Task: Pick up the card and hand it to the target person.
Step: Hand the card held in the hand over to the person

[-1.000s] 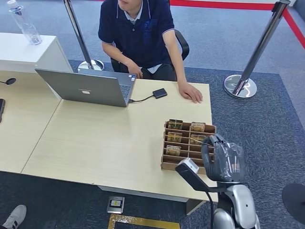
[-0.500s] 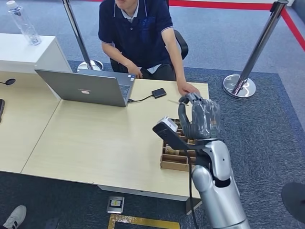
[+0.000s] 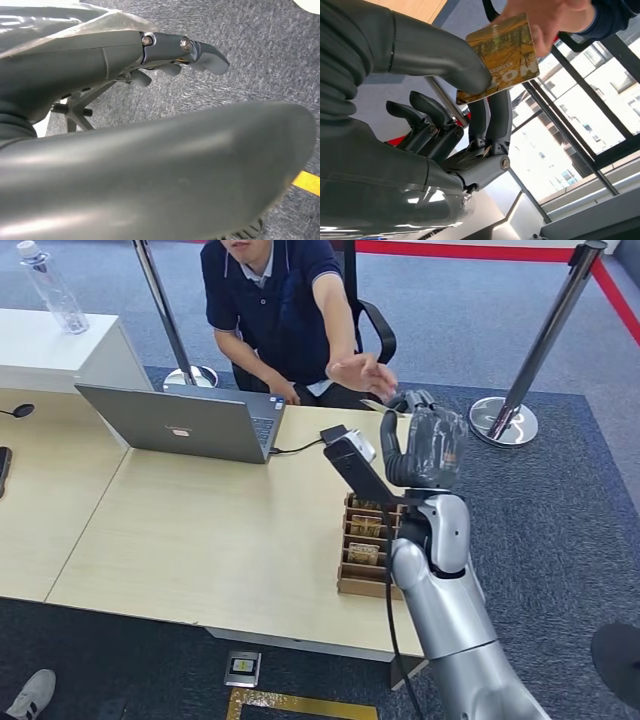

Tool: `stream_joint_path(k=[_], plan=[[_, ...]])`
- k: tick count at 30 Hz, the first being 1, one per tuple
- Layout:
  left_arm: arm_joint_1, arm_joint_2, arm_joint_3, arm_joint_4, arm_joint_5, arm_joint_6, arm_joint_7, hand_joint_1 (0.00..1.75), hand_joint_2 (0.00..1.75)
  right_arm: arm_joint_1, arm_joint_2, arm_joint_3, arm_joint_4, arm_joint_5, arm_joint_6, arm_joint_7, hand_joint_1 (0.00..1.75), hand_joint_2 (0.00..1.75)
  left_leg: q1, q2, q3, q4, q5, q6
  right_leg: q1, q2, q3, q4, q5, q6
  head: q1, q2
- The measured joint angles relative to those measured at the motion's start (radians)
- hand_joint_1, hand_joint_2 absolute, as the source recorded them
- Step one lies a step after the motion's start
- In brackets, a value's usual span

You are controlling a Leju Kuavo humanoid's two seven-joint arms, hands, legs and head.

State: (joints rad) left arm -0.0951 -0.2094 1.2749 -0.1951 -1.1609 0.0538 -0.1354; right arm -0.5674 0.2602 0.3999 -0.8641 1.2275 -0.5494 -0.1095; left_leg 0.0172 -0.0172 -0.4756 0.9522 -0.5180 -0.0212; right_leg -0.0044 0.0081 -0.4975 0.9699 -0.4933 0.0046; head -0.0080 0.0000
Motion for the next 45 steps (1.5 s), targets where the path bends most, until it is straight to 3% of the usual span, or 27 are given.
stream_joint_path(k=[26, 27, 29, 31, 33, 38, 44, 45], plan=[[-0.002, 0.005, -0.002, 0.001, -0.026, 0.001, 0.003, 0.0, 0.0, -0.071, 0.075, -0.031, 0.161, 0.012, 0.015, -0.013, 1.72, 1.75, 0.0, 0.0, 0.0, 0.0, 0.0, 0.0, 0.0, 0.0, 0.0, 0.0, 0.0, 0.0, 0.0, 0.0], [-0.002, 0.005, -0.002, 0.001, -0.026, 0.002, 0.005, 0.0, 0.0, -0.072, 0.075, -0.032, 0.161, 0.009, 0.015, -0.011, 1.68, 1.75, 0.0, 0.0, 0.0, 0.0, 0.0, 0.0, 0.0, 0.0, 0.0, 0.0, 0.001, 0.0, 0.0, 0.0], [-0.002, 0.005, -0.002, 0.001, -0.028, 0.002, 0.01, 0.0, 0.0, -0.072, 0.074, -0.036, 0.161, 0.003, 0.013, -0.008, 1.31, 1.75, 0.0, 0.0, 0.0, 0.0, 0.0, 0.0, 0.0, 0.0, 0.0, 0.0, 0.001, 0.0, 0.0, 0.0], [-0.002, 0.005, -0.003, 0.001, -0.03, 0.002, 0.017, 0.0, 0.0, -0.07, 0.072, -0.043, 0.16, -0.004, 0.01, -0.007, 0.49, 1.75, 0.0, 0.0, 0.0, 0.0, 0.0, 0.0, 0.0, 0.0, 0.0, 0.0, 0.001, 0.0, 0.0, 0.0], [-0.002, 0.005, -0.003, 0.001, -0.029, 0.002, 0.02, 0.0, 0.0, -0.061, 0.07, -0.05, 0.15, -0.018, 0.004, -0.013, 0.0, 1.75, 0.0, 0.0, 0.0, 0.0, 0.0, 0.0, 0.0, 0.0, 0.0, 0.0, 0.001, 0.0, 0.0, 0.0], [-0.002, 0.005, -0.003, 0.001, -0.023, 0.001, 0.02, 0.0, 0.0, 0.016, 0.067, -0.063, 0.058, -0.116, 0.041, -0.07, 0.0, 1.75, 0.0, 0.0, -0.001, 0.0, 0.0, 0.0, 0.0, 0.0, -0.001, 0.0, 0.001, 0.0, 0.0, 0.0], [0.0, 0.009, -0.003, 0.001, -0.014, -0.004, 0.015, 0.0, 0.0, 0.236, 0.035, -0.057, -0.215, -0.335, 0.145, -0.158, 0.0, 1.75, 0.0, 0.0, -0.002, 0.0, 0.0, 0.0, 0.0, 0.0, -0.002, -0.001, 0.0, 0.0, 0.0, 0.0], [0.001, 0.01, -0.003, 0.001, -0.013, -0.005, 0.014, 0.0, 0.0, 0.281, 0.023, -0.055, -0.274, -0.38, 0.165, -0.174, 0.0, 1.31, 0.0, 0.0, -0.002, 0.0, 0.0, 0.0, 0.0, 0.0, -0.002, -0.001, 0.0, 0.0, 0.0, 0.0]])
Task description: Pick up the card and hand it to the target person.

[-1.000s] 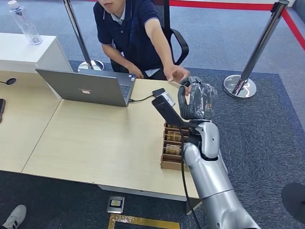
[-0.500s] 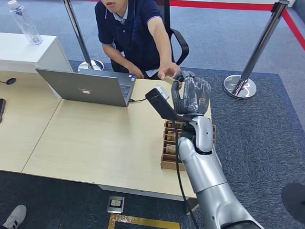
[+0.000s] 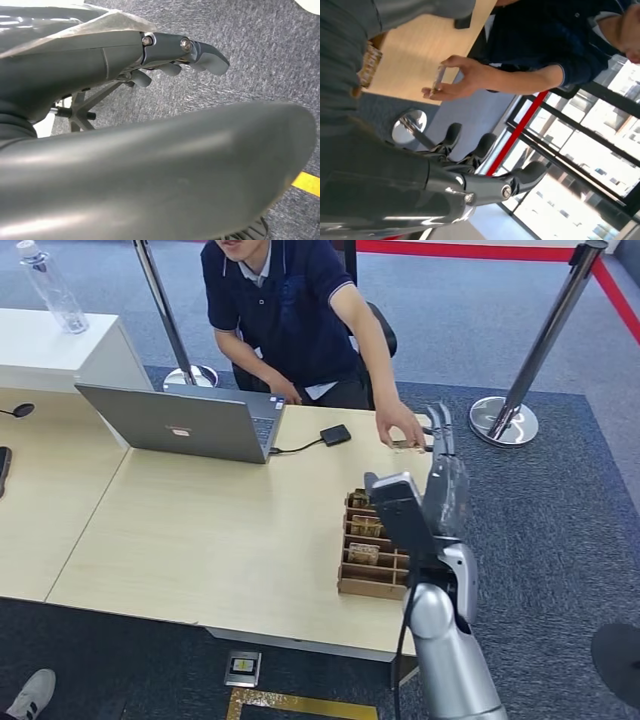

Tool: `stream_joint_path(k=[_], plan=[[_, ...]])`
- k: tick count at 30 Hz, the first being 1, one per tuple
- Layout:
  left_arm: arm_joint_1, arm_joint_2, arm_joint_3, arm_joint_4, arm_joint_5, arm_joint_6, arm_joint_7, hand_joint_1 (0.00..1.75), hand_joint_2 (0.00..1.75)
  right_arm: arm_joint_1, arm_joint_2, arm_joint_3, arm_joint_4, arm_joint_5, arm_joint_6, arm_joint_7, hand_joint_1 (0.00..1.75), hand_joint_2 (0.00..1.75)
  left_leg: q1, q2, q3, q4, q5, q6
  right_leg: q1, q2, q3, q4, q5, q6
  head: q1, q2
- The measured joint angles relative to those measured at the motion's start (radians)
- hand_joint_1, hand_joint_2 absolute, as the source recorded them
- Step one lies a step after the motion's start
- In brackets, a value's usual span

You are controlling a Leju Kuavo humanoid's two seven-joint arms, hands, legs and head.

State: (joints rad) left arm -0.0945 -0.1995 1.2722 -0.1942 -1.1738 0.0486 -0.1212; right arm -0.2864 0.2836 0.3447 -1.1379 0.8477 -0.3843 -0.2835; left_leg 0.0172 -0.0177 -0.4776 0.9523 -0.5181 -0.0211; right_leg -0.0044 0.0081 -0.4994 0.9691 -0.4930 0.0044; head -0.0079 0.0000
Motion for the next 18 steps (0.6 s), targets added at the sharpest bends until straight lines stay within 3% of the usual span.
stream_joint_path(k=[3, 7, 11, 14, 18], plan=[[0.002, 0.002, 0.0, 0.0, 0.001, -0.003, -0.002, 0.0, 0.0, 0.134, -0.032, -0.001, -0.171, -0.109, 0.048, -0.048, 0.0, 0.0, 0.0, 0.0, 0.0, 0.0, 0.0, 0.0, 0.0, 0.0, 0.0, -0.001, 0.0, 0.0, 0.0, 0.0], [0.004, 0.004, 0.0, 0.0, 0.006, -0.004, -0.001, 0.0, 0.0, 0.326, -0.057, -0.033, -0.379, -0.24, 0.085, -0.103, 0.0, 0.0, 0.0, -0.001, -0.001, 0.0, -0.001, 0.0, 0.0, 0.0, -0.001, -0.001, -0.001, 0.001, 0.0, 0.0], [0.002, 0.005, 0.0, 0.0, 0.017, -0.001, 0.007, 0.0, 0.0, 0.471, -0.067, -0.112, -0.502, -0.291, 0.099, -0.099, 0.0, 0.0, 0.0, -0.001, 0.0, 0.0, -0.001, 0.0, 0.0, 0.0, -0.001, -0.001, -0.001, 0.001, 0.0, 0.0], [0.002, 0.005, 0.0, 0.0, 0.024, 0.001, 0.007, 0.0, 0.0, 0.525, -0.063, -0.217, -0.513, -0.305, 0.143, -0.056, 0.0, 0.0, 0.0, -0.001, 0.0, 0.0, -0.001, 0.0, 0.0, 0.0, 0.0, -0.001, 0.0, 0.001, 0.0, 0.0], [0.002, 0.005, 0.001, 0.0, 0.035, 0.003, 0.002, 0.0, 0.0, 0.518, -0.045, -0.442, -0.374, -0.33, 0.251, -0.079, 0.0, 0.0, 0.0, -0.002, 0.0, 0.0, 0.0, 0.001, 0.0, 0.0, 0.002, -0.002, 0.001, 0.001, 0.0, 0.0]])
